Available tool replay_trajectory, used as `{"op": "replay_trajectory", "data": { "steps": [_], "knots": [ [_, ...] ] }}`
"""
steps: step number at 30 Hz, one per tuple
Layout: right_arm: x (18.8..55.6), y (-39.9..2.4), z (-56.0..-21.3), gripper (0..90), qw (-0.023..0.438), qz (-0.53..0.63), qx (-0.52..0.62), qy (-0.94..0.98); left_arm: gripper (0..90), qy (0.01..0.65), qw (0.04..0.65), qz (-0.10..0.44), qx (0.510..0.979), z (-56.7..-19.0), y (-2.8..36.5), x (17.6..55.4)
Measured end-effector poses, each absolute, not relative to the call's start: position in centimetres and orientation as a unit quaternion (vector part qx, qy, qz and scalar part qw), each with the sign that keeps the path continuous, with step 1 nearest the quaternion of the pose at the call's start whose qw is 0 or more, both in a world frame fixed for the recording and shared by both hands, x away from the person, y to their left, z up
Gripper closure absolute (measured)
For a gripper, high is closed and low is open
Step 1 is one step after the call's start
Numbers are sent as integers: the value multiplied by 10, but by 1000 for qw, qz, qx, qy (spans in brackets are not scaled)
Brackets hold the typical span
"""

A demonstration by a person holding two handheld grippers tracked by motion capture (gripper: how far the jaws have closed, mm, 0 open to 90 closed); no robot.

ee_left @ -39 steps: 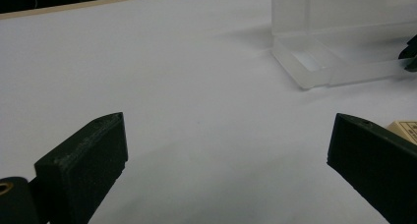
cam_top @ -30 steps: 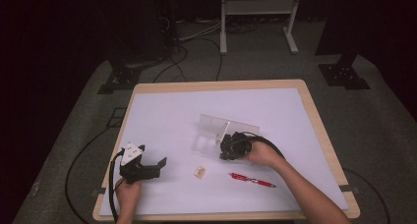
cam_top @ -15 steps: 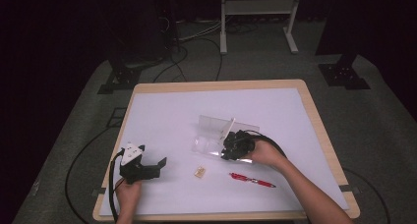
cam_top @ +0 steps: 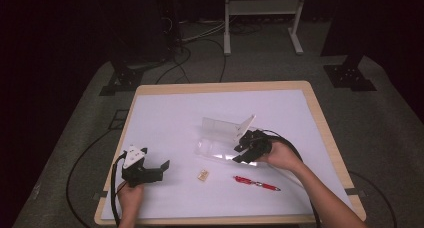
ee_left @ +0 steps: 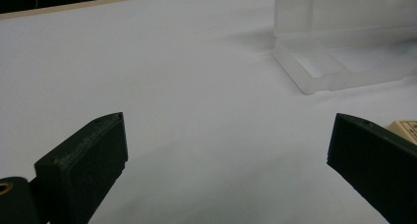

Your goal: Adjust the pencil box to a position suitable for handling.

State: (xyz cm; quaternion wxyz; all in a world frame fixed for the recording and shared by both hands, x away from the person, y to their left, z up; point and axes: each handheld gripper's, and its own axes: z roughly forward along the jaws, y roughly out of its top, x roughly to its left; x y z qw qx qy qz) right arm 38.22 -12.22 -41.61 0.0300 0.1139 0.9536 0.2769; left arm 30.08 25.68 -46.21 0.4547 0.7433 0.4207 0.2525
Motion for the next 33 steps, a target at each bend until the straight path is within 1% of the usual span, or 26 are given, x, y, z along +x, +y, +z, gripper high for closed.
{"op": "replay_trajectory", "data": {
  "steps": [3, 4, 5, 6, 8, 21, 33],
  "knots": [
    [381, -128, -416, 528, 30, 282, 120, 951, 13, 422, 455, 252, 743, -462, 257, 301],
    [380, -133, -416, 507, 29, 282, 123, 951, 13, 422, 455, 252, 743, -462, 257, 301],
    [380, -133, -416, 507, 29, 282, 123, 951, 13, 422, 455, 252, 743, -462, 257, 301],
    [379, -138, -416, 478, 25, 284, 130, 950, 13, 422, 455, 253, 742, -462, 256, 301],
    [378, -143, -416, 466, 23, 289, 135, 947, 13, 422, 454, 252, 743, -462, 256, 301],
    [371, -168, -418, 450, 18, 296, 158, 942, 13, 421, 451, 253, 745, -462, 256, 301],
    [359, -190, -417, 446, 27, 294, 170, 940, 13, 422, 451, 251, 745, -462, 257, 301]
  ]
}}
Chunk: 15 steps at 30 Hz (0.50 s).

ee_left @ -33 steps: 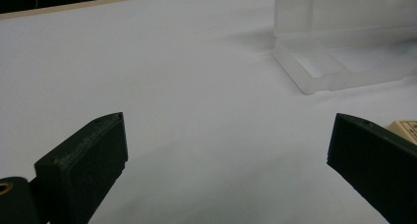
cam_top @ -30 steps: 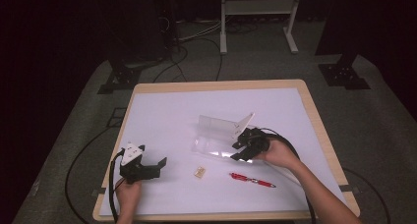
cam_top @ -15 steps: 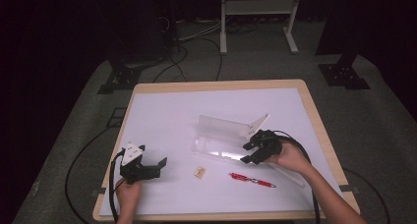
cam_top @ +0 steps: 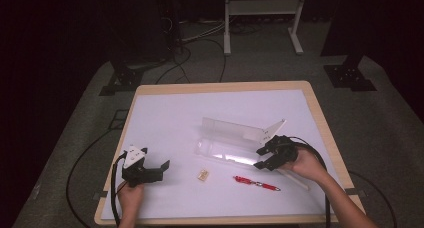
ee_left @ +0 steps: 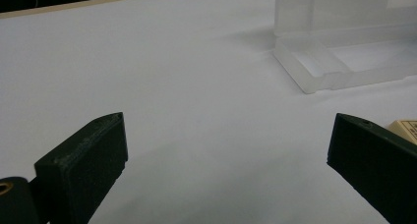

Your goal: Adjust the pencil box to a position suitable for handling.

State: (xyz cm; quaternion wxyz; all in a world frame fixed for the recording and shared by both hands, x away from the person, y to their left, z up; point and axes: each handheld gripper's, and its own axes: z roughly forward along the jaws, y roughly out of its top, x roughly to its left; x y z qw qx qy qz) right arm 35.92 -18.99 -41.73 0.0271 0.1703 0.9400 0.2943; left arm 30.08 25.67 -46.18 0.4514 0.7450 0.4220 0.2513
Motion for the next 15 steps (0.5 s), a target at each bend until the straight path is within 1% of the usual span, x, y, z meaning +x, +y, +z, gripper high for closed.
{"op": "replay_trajectory", "data": {
  "steps": [1, 7, 15],
  "knots": [
    [356, -194, -416, 442, 35, 294, 172, 939, 13, 422, 451, 251, 745, -462, 257, 301],
    [348, -205, -412, 448, 44, 298, 175, 937, 13, 423, 451, 251, 745, -462, 257, 301],
    [342, -219, -414, 457, 44, 297, 186, 936, 13, 424, 451, 251, 744, -462, 257, 301]
  ]
}}
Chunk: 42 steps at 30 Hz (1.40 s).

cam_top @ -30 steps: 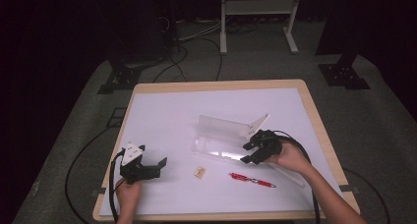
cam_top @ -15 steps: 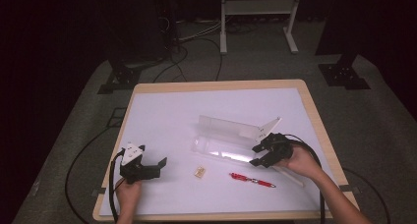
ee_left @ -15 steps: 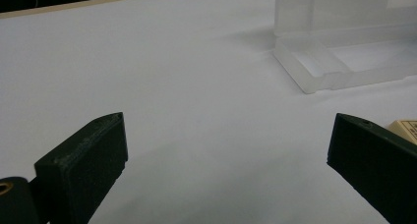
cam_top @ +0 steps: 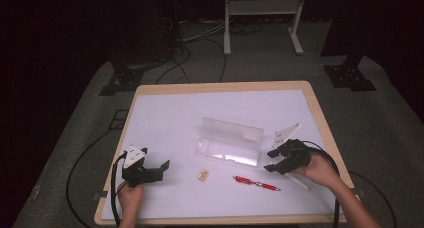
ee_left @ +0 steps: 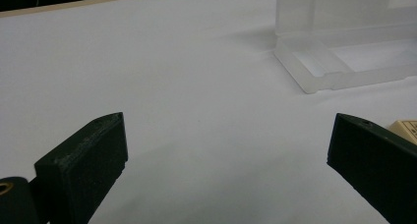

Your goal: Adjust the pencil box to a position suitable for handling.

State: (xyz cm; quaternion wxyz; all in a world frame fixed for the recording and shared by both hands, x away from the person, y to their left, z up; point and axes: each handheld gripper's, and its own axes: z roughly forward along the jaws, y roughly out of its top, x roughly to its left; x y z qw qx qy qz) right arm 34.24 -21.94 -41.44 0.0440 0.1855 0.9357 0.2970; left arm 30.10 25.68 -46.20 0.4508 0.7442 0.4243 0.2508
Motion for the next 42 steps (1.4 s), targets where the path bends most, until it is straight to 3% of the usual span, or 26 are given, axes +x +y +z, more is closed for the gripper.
{"op": "replay_trajectory", "data": {
  "steps": [18, 42],
  "knots": [
    [331, -243, -430, 496, 48, 284, 228, 930, 13, 425, 450, 251, 744, -462, 257, 301],
    [323, -262, -441, 644, 48, 266, 259, 928, 13, 426, 451, 252, 743, -462, 257, 301]
  ]
}}
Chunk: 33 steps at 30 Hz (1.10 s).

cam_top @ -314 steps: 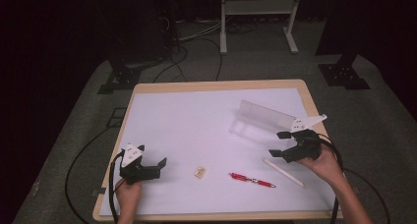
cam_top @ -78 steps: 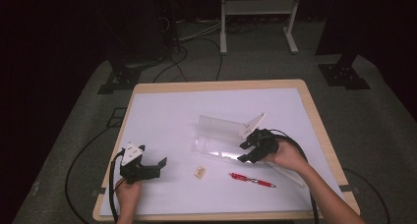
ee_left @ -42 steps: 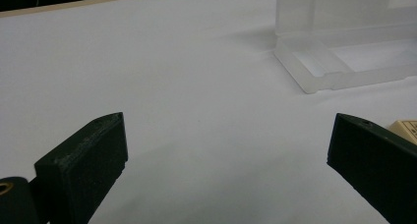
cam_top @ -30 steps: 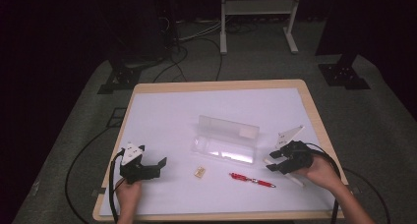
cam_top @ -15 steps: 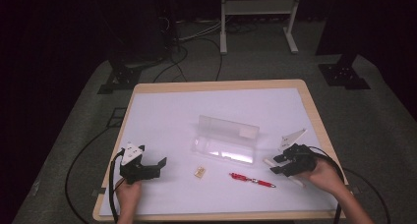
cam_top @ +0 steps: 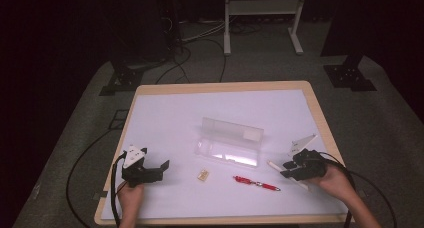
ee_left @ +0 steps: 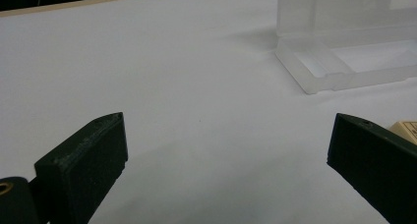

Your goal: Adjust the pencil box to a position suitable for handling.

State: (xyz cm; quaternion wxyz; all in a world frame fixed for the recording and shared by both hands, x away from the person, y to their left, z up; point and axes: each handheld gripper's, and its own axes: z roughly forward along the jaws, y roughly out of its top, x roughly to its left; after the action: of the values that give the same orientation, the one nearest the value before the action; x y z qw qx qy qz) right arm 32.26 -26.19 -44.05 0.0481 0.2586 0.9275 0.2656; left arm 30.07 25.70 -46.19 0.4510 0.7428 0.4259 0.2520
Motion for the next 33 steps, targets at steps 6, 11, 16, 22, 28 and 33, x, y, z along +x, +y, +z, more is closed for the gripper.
{"op": "replay_trajectory", "data": {
  "steps": [6, 11, 16, 22, 28, 33],
  "knots": [
    [321, -264, -444, 666, 47, 261, 262, 928, 13, 426, 451, 252, 742, -462, 257, 301],
    [320, -265, -446, 691, 51, 254, 261, 930, 13, 427, 451, 252, 743, -462, 257, 301],
    [319, -264, -448, 710, 51, 249, 262, 931, 13, 427, 451, 252, 742, -462, 257, 301],
    [319, -261, -449, 739, 55, 235, 254, 936, 13, 427, 451, 252, 742, -462, 257, 301],
    [319, -261, -449, 742, 57, 231, 256, 937, 13, 427, 451, 251, 742, -462, 257, 301],
    [319, -260, -450, 772, 57, 228, 254, 938, 13, 427, 451, 252, 742, -462, 257, 301]
  ]
}}
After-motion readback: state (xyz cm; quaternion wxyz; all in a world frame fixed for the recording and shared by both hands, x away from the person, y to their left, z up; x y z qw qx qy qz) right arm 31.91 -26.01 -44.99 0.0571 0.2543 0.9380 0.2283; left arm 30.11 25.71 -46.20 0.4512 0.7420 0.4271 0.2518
